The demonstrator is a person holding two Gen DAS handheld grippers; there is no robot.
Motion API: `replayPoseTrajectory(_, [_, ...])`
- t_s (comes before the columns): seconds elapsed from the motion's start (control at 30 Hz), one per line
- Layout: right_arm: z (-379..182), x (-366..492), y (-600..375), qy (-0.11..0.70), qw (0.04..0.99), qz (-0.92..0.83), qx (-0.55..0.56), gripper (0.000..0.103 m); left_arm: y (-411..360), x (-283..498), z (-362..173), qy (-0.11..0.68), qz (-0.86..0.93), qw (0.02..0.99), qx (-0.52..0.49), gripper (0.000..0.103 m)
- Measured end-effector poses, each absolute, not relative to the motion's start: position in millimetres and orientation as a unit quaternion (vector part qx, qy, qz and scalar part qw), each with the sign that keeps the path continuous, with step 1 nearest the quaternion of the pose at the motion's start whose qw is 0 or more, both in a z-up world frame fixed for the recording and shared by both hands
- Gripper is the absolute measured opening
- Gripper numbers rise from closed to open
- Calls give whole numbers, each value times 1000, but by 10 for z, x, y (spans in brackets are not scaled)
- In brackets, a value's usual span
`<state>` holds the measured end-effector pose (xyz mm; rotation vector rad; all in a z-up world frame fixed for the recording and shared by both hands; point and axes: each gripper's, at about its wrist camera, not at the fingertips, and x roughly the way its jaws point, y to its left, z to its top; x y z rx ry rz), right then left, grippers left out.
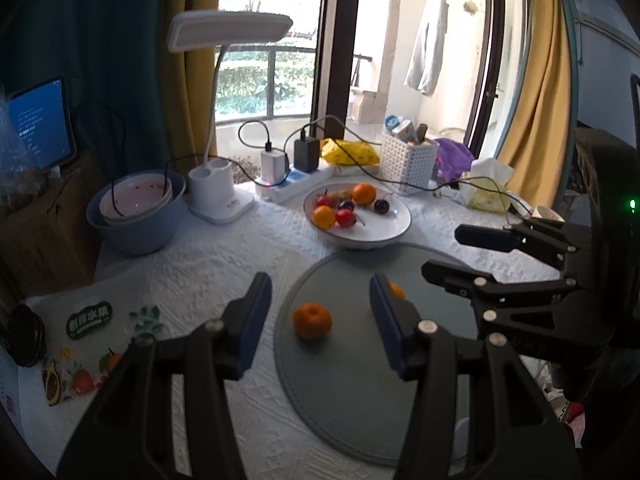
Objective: Organize fruits
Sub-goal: 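Move both open grippers over the remaining oranges on the grey tray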
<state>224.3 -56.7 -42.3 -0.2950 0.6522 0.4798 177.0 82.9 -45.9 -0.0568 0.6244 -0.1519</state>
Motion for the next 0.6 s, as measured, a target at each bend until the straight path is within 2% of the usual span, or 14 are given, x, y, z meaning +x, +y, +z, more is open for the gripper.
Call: replayPoseTrajectory(0.6, [-909,2478,-427,372,889,225,-143,54,976,2069,-978,362,-80,928,-44,55])
